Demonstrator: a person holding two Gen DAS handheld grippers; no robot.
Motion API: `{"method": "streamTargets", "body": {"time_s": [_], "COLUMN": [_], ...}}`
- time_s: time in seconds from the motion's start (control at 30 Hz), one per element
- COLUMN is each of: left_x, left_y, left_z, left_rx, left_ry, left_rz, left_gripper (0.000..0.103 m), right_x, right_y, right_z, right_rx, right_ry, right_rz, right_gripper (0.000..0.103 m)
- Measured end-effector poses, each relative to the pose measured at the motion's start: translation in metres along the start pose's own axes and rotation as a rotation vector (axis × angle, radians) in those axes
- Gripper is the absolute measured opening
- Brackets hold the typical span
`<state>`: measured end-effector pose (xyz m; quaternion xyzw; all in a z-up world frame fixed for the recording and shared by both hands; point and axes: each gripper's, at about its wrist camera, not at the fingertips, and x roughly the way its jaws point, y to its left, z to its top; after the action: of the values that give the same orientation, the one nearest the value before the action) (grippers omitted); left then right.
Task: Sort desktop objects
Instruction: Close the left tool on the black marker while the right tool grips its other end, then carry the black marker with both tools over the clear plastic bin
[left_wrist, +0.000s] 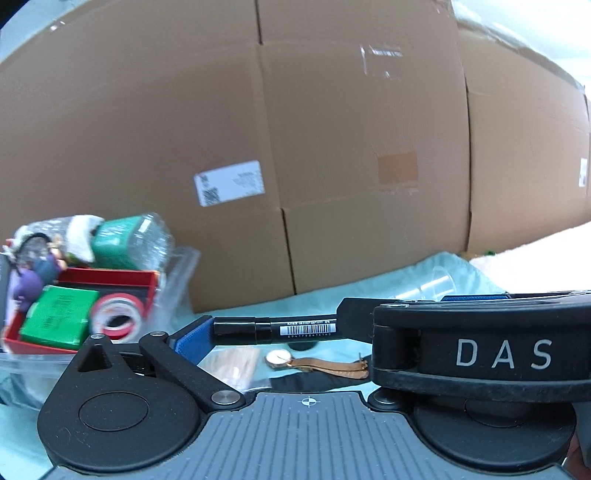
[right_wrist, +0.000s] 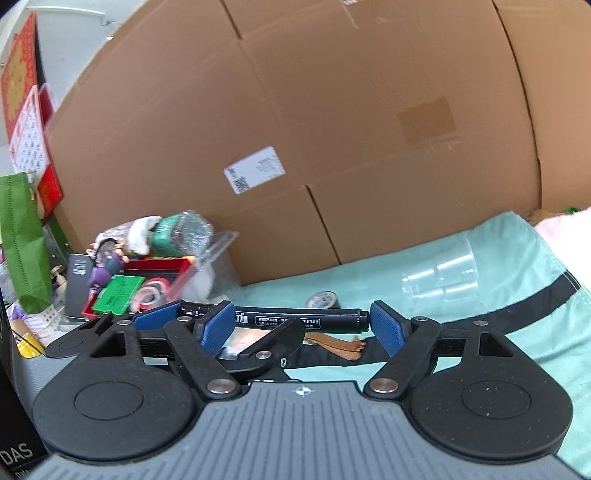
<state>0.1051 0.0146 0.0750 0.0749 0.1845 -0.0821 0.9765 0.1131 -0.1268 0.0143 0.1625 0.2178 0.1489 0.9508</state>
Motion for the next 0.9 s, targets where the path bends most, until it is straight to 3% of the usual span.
{"method": "streamTargets", "body": {"time_s": [0.33,0.9], "left_x": [-0.04,-0.071], "left_y": [0.046,0.145], "left_z": [0.001,-0.006], "left_rx": [-0.055,-0.151], "left_ry": [-0.06,-0.101], "left_rz": [0.078,0.201], "left_gripper": [0.103,0.103], "right_x": [-0.004,0.033], "right_y": [0.056,0.158], "right_z": [0.004,-0.003], "right_rx": [-0.079,-0.187], "right_ry": [-0.018,-0.006], "right_rz": [0.076,0.184], "right_gripper": [0.084,0.085]}}
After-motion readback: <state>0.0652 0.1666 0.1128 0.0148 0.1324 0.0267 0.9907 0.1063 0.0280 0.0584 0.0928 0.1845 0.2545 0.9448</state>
